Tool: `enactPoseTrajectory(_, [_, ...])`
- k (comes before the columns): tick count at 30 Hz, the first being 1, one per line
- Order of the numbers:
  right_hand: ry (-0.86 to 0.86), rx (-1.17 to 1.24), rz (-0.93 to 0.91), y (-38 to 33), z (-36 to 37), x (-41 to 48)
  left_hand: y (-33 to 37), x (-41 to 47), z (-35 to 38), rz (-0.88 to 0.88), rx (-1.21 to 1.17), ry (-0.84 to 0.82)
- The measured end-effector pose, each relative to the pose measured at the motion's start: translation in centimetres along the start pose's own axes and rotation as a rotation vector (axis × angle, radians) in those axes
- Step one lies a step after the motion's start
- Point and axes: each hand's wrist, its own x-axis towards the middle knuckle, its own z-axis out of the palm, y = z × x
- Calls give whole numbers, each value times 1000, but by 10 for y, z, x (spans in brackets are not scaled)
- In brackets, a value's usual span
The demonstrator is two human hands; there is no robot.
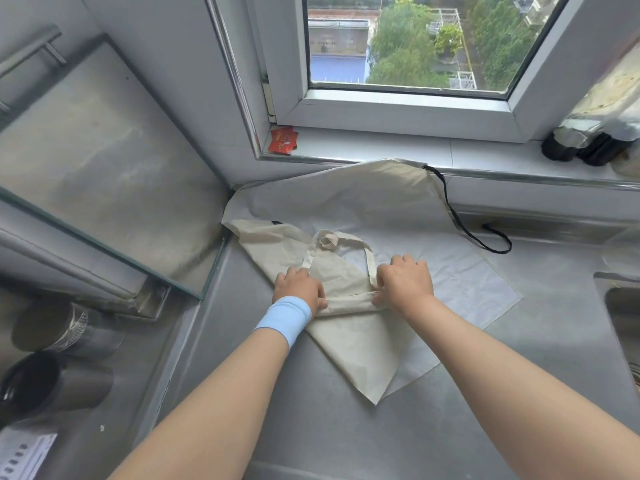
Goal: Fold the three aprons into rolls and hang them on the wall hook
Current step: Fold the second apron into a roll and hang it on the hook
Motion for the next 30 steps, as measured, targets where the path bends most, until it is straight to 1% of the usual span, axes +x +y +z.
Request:
enactPoseTrajectory(1, [6,28,-14,-1,-1,1,6,1,-2,18,6,41])
enactPoseTrajectory(3, [-9,88,-82,-5,1,2,20,-1,-1,133,-7,111])
enactPoseTrajectory(5, [-3,79,-164,-7,5,0,33,-8,2,255,-42,110])
enactPoseTrajectory(6, [9,85,-200,-8,7,-3,37,-11,6,298,-55,138])
enactPoseTrajectory(7, [18,99,-229,-7,9,-5,39,-13,8,322,-62,203])
enactPoseTrajectory(9, [37,128,-265,-1,14,-10,36,-15,18,331,-78,222])
enactPoseTrajectory(11, [113,163,-297,4,19,-15,28,-16,31,342,-59,268])
enactPoseTrajectory(13, [175,156,-311,6,23,-21,25,-19,39,374,-88,292])
enactPoseTrajectory(15, [192,104,-327,7,28,-24,21,-20,42,397,-115,302])
enactPoseTrajectory(17, [210,3,-337,4,29,-27,19,-21,40,413,-102,311])
enactPoseTrajectory(20, [230,-142,-349,-2,27,-24,18,-18,35,421,-107,281])
enactPoseTrajectory(24, [136,-205,-365,-5,21,-9,17,-9,27,398,-96,245])
enactPoseTrajectory(28, [51,-189,-375,1,0,6,22,-1,7,359,-43,98])
enactPoseTrajectory(30, [33,-176,-371,3,-12,9,20,5,-6,297,-117,-21])
